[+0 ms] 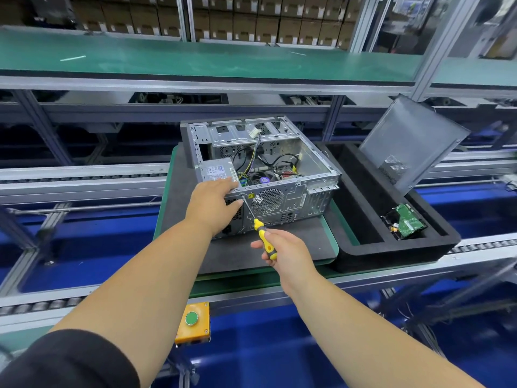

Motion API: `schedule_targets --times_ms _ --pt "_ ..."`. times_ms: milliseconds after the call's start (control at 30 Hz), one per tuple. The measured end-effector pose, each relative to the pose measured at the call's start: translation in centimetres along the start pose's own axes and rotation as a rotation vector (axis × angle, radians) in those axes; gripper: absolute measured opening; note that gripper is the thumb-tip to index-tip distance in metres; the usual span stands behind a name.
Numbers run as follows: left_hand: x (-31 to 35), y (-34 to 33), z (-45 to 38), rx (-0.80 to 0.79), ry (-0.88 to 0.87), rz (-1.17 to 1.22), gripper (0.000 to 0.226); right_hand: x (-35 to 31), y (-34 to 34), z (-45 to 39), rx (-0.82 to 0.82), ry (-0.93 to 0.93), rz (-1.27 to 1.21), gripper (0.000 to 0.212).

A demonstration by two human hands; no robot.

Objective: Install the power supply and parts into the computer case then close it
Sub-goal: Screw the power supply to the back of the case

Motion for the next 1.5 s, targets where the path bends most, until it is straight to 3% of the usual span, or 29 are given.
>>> schedule_targets --times_ms 467,667,767,967,1100,1300,1367,1500 --pt "0.5 -0.3 0.0 0.119 0.053 -0.008 0.036 -0.8 -1.1 0.6 -0.028 0.001 0.031 0.013" --pt "0.5 -0.4 0.0 0.121 0.058 -0.004 0.038 -1.4 -2.2 0.1 0.083 -0.3 -0.05 0.02" --pt "0.4 -0.3 0.1 0.111 0.056 -0.008 0.039 -1.3 -2.6 0.1 0.089 -0.329 -0.173 0.026" --pt "0.3 -0.4 0.2 0.119 0.033 -0.004 0.041 -2.1 -3.0 0.0 0.069 -0.287 -0.241 0.006" --pt "0.2 -0.6 0.1 0.131 0.022 -0.006 0.04 -2.4 -3.1 0.1 0.097 -0.348 -0.249 0.014" --pt "0.2 -0.7 0.1 0.127 0.037 -0.007 0.039 -1.8 -3.2 -0.4 0.102 -0.433 -0.145 0.048" --pt "0.1 -0.7 0.1 0.118 0.042 -0.006 0.04 -1.7 -3.1 -0.5 0.105 -0.445 -0.177 0.045" --pt "0.3 -0.6 0.2 0.128 0.023 -0.014 0.042 -1.7 -2.9 -0.5 0.108 -0.379 -0.214 0.017"
Point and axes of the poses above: each hand's wrist, its own z-axis away from the middle knuckle, its own y-axis out of the back of the hand, x = y × z, the point moved 2 cm from there along -z, towards the middle knuckle, and after that the axes turned 10 degrees about -z, right-handed, at the moved point
